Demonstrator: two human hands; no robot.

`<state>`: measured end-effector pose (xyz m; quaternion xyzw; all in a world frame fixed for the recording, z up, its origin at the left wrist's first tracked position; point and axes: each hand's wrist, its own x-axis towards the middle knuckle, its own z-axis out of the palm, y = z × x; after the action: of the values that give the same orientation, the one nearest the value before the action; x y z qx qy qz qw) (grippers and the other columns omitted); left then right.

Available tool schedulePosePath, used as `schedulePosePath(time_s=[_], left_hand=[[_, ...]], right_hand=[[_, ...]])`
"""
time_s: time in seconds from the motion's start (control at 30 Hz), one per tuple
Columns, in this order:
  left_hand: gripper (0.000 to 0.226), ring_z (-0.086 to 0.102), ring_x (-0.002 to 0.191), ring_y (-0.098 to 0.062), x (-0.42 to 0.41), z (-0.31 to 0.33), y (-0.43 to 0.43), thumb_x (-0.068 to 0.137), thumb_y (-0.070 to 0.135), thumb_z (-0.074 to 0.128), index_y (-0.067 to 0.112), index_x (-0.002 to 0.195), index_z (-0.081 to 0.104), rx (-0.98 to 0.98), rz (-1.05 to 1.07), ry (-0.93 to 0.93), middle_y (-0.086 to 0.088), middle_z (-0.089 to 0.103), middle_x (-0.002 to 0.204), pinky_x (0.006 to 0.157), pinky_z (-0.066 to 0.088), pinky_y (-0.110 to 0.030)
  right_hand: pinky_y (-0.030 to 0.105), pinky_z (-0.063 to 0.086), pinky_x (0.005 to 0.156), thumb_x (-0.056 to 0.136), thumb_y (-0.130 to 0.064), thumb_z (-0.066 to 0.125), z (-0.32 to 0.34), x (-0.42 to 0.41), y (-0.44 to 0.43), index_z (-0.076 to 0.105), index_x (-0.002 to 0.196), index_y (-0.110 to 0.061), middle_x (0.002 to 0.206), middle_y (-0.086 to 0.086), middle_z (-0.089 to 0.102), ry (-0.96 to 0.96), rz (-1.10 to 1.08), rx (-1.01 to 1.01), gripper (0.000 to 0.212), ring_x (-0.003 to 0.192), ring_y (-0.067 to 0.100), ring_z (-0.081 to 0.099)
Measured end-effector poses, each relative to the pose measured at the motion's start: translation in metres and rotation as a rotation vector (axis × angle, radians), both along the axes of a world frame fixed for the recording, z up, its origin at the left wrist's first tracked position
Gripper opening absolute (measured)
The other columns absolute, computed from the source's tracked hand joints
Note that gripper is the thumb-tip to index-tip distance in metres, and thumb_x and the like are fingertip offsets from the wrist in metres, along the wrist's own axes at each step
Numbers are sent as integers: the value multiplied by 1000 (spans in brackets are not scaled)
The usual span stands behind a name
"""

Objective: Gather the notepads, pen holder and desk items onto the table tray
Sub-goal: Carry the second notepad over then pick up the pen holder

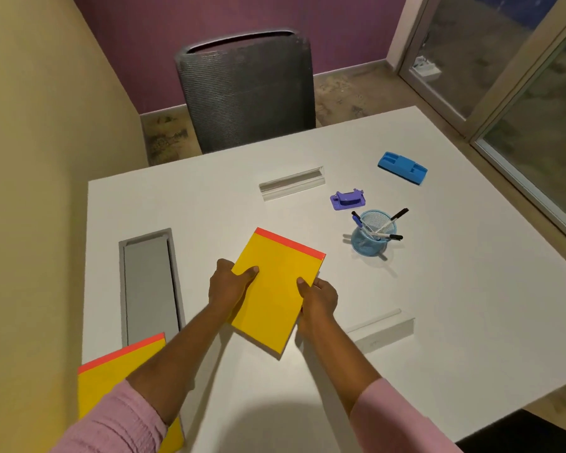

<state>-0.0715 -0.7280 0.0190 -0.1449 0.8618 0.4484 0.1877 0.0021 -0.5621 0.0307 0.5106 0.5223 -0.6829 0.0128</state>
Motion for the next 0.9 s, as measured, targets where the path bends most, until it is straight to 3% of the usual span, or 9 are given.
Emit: schedulePosePath(time_s=[0.13,0.27,0.5,0.63,0.8,0.9], left_hand=[[54,57,86,-23,25,17,-42,78,44,75,17,112,43,45,103,13,-12,59,113,71,45,-33],[68,55,107,-30,54,26,-84,80,39,75,12,131,40,72,208,12,-16,53,130,88,47,-39],[56,56,98,-24,95,33,-161,83,38,71,7,124,50,12,280,-19,-16,59,125,79,47,-35],[74,50,123,-34,119,28,-196,82,43,70,4,137,40,-53,360,-74,-17,50,138,91,44,-39],[71,50,120,-35,140,16,-230,87,50,62,0,135,43,-106,415,-177,-20,49,135,98,45,-44],[74,45,126,-36,150,9,-243,88,50,59,1,139,38,-128,425,-246,-21,41,142,99,41,-42]], right_hand=[[40,52,82,86,-17,71,11,5,-31,61,101,-14,97,6,65,39,49,16,17,88,25,61],[47,54,88,86,-15,68,16,12,-72,64,109,-8,104,12,68,68,138,-32,24,94,33,64],[32,50,61,84,-15,62,17,26,-147,60,107,-23,94,3,68,66,336,-21,24,76,20,65],[29,50,58,88,-18,58,14,36,-183,56,115,-24,94,3,69,62,497,10,28,74,20,67],[18,41,53,93,-18,57,5,46,-212,52,128,-18,116,9,62,62,673,87,35,75,8,61],[27,48,72,92,-17,58,2,52,-225,50,134,-13,126,13,58,53,779,131,42,94,20,62]])
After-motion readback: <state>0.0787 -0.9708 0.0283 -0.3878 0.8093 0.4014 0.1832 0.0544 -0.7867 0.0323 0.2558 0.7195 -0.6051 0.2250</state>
